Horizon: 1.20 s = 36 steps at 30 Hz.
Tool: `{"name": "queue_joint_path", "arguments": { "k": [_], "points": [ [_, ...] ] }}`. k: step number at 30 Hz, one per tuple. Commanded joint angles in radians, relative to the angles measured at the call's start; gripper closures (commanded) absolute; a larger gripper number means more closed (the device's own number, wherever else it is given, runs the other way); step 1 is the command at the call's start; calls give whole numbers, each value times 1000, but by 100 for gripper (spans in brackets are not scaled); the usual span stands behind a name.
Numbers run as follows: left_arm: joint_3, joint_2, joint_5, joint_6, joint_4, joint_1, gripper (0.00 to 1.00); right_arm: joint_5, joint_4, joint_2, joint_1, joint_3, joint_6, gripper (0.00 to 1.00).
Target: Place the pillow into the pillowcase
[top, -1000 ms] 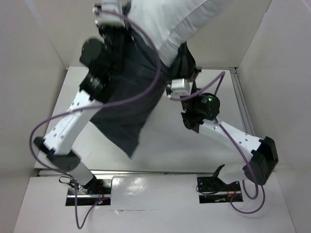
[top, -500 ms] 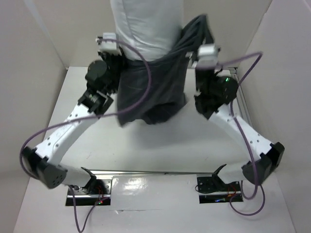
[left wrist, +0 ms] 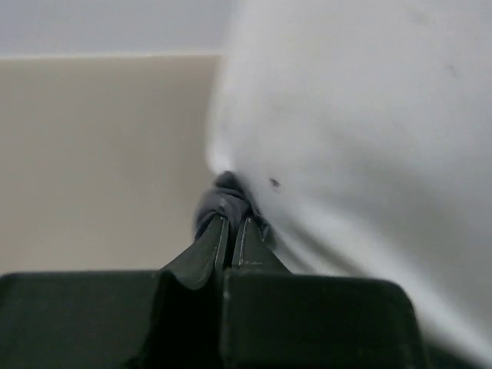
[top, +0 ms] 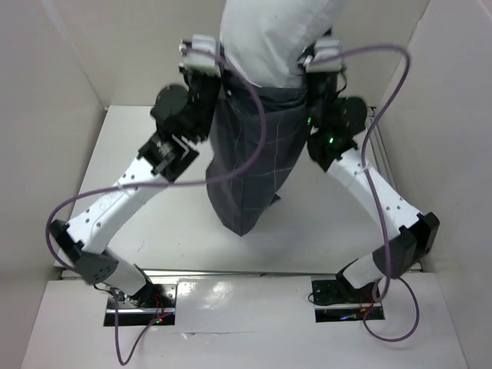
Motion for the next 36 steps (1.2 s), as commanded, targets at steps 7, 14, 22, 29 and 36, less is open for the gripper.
{"name": "queue_joint_path", "arguments": {
  "k": [7,14,22,29,36],
  "points": [
    [-161,-169,90,49,324,-20,100,105,3,28,-36,165,48,100],
    [317,76,84,-140,-295,139,100,54,184,-99,154,-73,-24,100],
    [491,151,39,-116,-341,181,100,-3,244,-106,331,-56,-328,100],
    [169,-63,-91,61,-55,93,100,92,182,-30,259,158,-329,100],
    [266,-16,59,12,-114,-2,100,219,-234,177,157,559,-173,100]
  ]
}}
